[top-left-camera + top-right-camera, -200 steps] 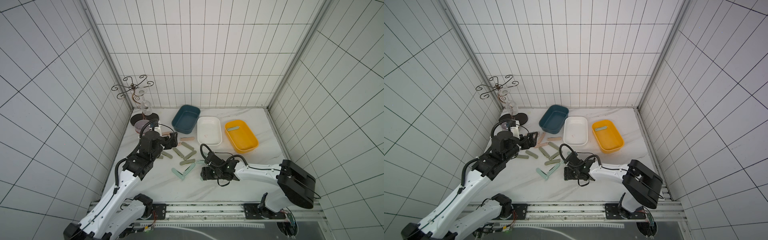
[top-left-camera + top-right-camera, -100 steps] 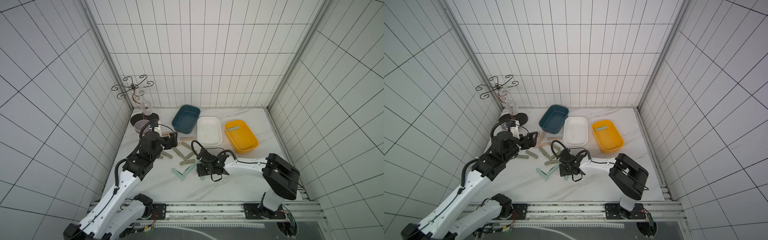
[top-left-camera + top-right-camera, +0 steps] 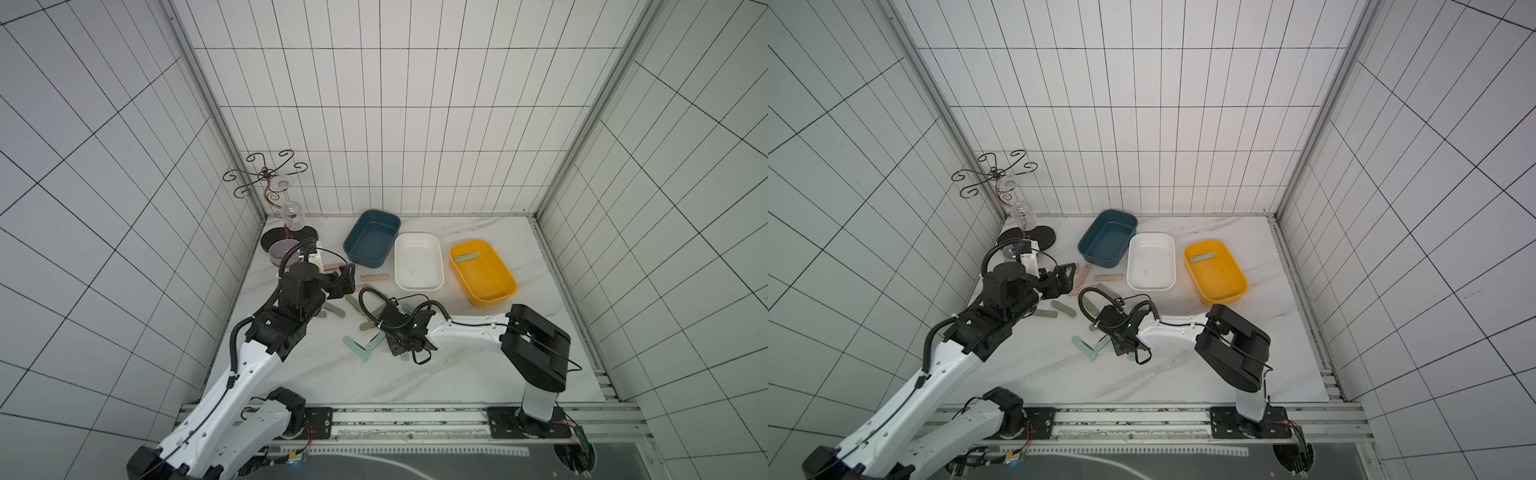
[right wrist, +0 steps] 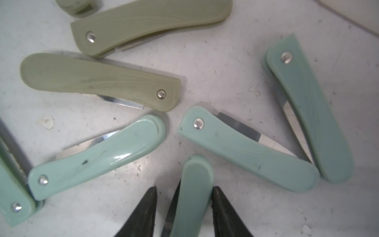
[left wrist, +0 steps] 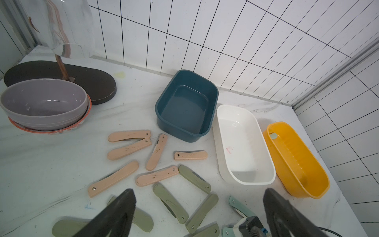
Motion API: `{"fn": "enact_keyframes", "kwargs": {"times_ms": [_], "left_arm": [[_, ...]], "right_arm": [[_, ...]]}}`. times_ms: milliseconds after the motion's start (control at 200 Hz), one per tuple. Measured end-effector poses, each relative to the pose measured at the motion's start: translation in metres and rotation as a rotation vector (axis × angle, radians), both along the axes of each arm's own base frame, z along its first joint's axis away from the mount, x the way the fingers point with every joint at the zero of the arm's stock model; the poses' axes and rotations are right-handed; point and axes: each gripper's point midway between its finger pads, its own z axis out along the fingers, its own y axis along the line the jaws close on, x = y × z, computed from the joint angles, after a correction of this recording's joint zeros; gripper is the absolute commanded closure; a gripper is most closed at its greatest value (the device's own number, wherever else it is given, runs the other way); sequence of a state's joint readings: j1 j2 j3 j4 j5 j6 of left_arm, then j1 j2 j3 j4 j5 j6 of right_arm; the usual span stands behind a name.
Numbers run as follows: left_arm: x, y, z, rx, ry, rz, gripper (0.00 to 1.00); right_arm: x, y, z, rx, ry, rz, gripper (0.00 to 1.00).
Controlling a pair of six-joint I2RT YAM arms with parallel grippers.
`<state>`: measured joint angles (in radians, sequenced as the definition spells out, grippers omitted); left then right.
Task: Place the fruit knives into the storage box by color
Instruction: Pick up the fruit knife from the center of the board.
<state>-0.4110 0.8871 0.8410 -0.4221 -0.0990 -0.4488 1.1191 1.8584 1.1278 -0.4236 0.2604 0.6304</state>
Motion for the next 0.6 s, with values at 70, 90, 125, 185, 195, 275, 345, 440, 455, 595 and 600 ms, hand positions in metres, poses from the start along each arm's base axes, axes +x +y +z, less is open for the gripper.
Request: {"fn": "enact_keyframes", "kwargs": {"times_ms": [70, 90, 125, 185, 195, 275, 345, 440, 455, 595, 600], "left_arm": [[0.0001, -0.0001, -0.0001, 0.0, 0.0, 0.0, 0.03], [0.0002, -0.0001, -0.0004, 0.0, 0.001, 0.0, 0.03], [0.0003, -0.0001, -0.0003, 0.0, 0.001, 0.0, 0.03], [0.0004, -0.0002, -0.0004, 0.0, 0.001, 0.0, 0.03], [0.0005, -0.0002, -0.0004, 0.0, 0.001, 0.0, 0.03], [0.0007, -0.0004, -0.0002, 0.0, 0.0, 0.0, 0.03], [0.0008, -0.0004, 0.0001, -0.001, -0.001, 0.0, 0.03], [0.0011, -0.0005, 0.0005, -0.001, -0.003, 0.0, 0.03], [0.0011, -0.0005, 0.0006, -0.002, -0.003, 0.0, 0.03], [0.0011, -0.0005, 0.0005, -0.001, -0.003, 0.0, 0.03], [0.0011, -0.0005, 0.0006, -0.002, -0.003, 0.0, 0.03]], "right_arm": [[-0.0015, 0.0, 0.0, -0.008, -0.004, 0.008, 0.62], [-0.0017, 0.0001, 0.0, -0.009, -0.005, 0.01, 0.61], [-0.0017, -0.0001, 0.0, -0.011, -0.007, 0.011, 0.6], [-0.0016, -0.0007, 0.0, -0.014, -0.008, 0.01, 0.6], [-0.0016, -0.0006, 0.0001, -0.013, -0.008, 0.01, 0.6], [-0.0019, -0.0008, 0.0, -0.014, -0.007, 0.01, 0.6], [-0.0026, -0.0002, -0.0001, -0.014, -0.007, 0.012, 0.61], [-0.0033, 0.0003, -0.0001, -0.013, -0.007, 0.014, 0.63], [-0.0033, 0.0003, -0.0001, -0.013, -0.007, 0.014, 0.63], [-0.0041, 0.0013, -0.0001, -0.008, -0.002, 0.017, 0.68], [-0.0041, 0.0013, -0.0001, -0.008, -0.002, 0.017, 0.69]]}}
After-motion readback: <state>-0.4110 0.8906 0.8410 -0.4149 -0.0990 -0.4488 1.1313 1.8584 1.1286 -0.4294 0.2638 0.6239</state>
